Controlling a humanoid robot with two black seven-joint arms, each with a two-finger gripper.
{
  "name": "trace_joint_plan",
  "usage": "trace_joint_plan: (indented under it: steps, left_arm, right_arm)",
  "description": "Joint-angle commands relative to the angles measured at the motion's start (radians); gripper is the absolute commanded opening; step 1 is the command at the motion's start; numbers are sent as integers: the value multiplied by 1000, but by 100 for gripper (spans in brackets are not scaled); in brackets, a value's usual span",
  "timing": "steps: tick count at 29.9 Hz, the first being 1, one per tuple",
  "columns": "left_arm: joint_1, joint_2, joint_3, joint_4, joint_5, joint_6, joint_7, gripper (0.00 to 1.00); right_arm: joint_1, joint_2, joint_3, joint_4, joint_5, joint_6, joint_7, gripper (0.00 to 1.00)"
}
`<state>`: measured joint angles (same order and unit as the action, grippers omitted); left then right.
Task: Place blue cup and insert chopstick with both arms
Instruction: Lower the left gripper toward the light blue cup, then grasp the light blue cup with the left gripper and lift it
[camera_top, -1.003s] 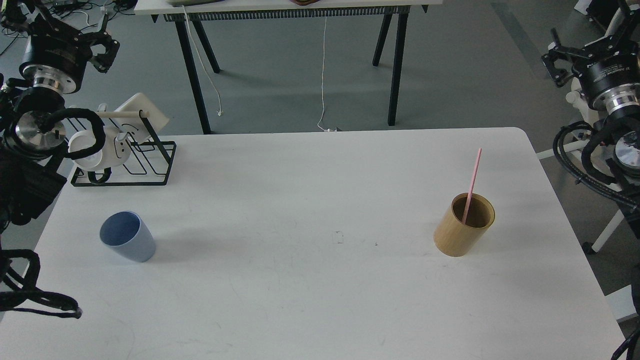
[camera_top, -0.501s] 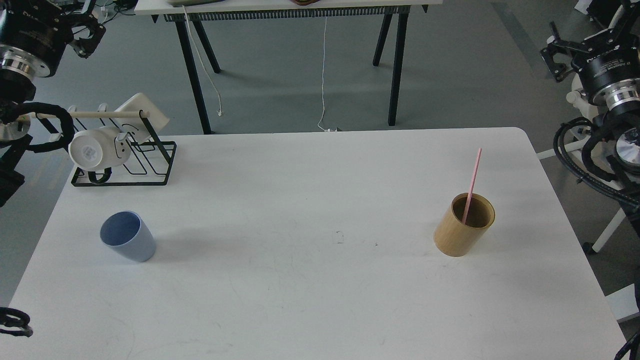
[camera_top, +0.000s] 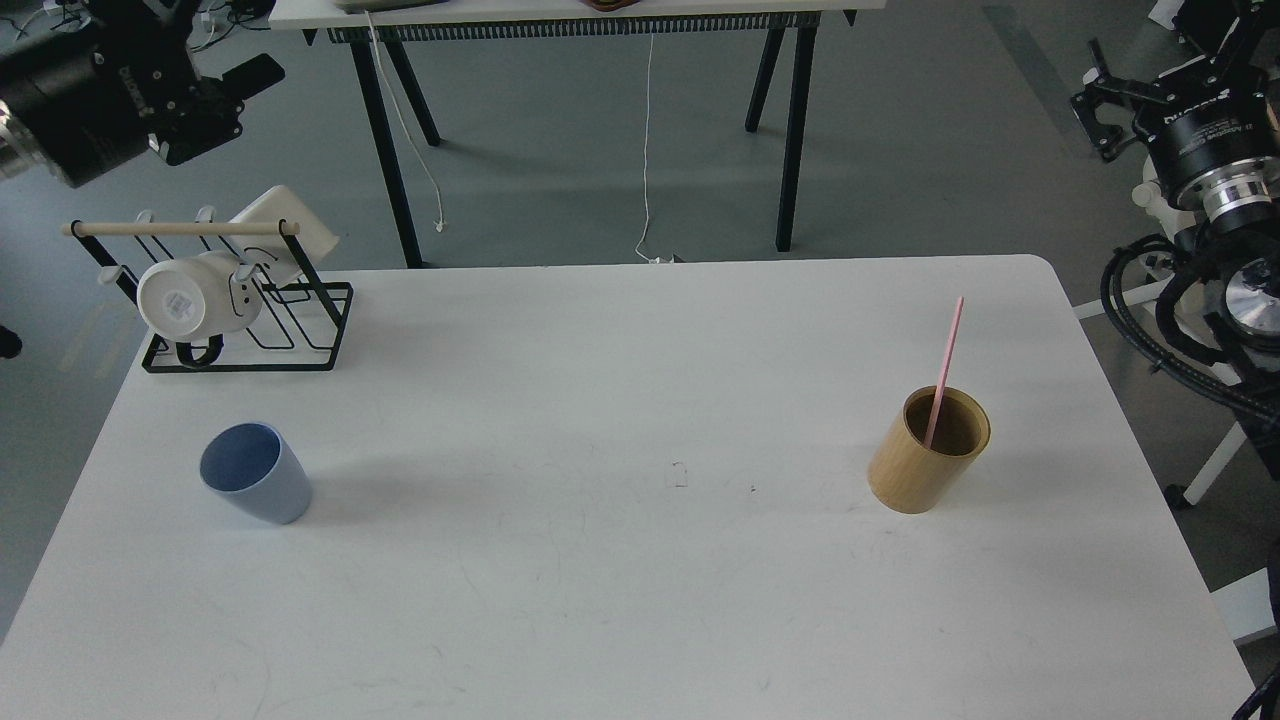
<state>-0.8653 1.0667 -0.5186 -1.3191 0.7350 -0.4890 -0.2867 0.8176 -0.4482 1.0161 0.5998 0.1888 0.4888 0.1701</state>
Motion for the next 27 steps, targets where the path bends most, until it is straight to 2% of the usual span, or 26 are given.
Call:
trace_joint_plan:
  steps: [1, 2, 6, 8, 11, 14, 19, 22, 27]
  left_arm:
    - [66, 44, 32, -101, 248, 0, 1, 92]
    - [80, 53, 40, -124, 306, 4, 0, 90]
    - [179, 114, 113, -150, 450, 118, -5, 90]
    - [213, 128, 149, -150, 558, 182, -23, 90]
    - [236, 134, 179, -132, 732, 280, -65, 90]
    - [252, 131, 207, -77, 857, 357, -72, 87]
    - [258, 102, 235, 53, 937, 380, -80, 83]
    - [259, 75, 255, 116, 939, 385, -111, 81]
    - [278, 49, 255, 190, 987, 392, -134, 70]
  right_arm:
    - [0, 0, 1, 0, 0, 0, 0, 99]
    - [0, 0, 2, 0, 0, 0, 0, 99]
    - [0, -1, 2, -1, 0, 0, 0, 99]
    - [0, -1, 2, -3, 0, 0, 0, 99]
    - [-5, -1, 2, -3, 0, 0, 0, 99]
    - [-6, 0, 1, -3, 0, 0, 0, 99]
    - [-8, -1, 1, -3, 0, 0, 0, 99]
    - [-9, -3, 1, -3, 0, 0, 0, 99]
    - [-14, -9, 2, -2, 0, 0, 0, 99]
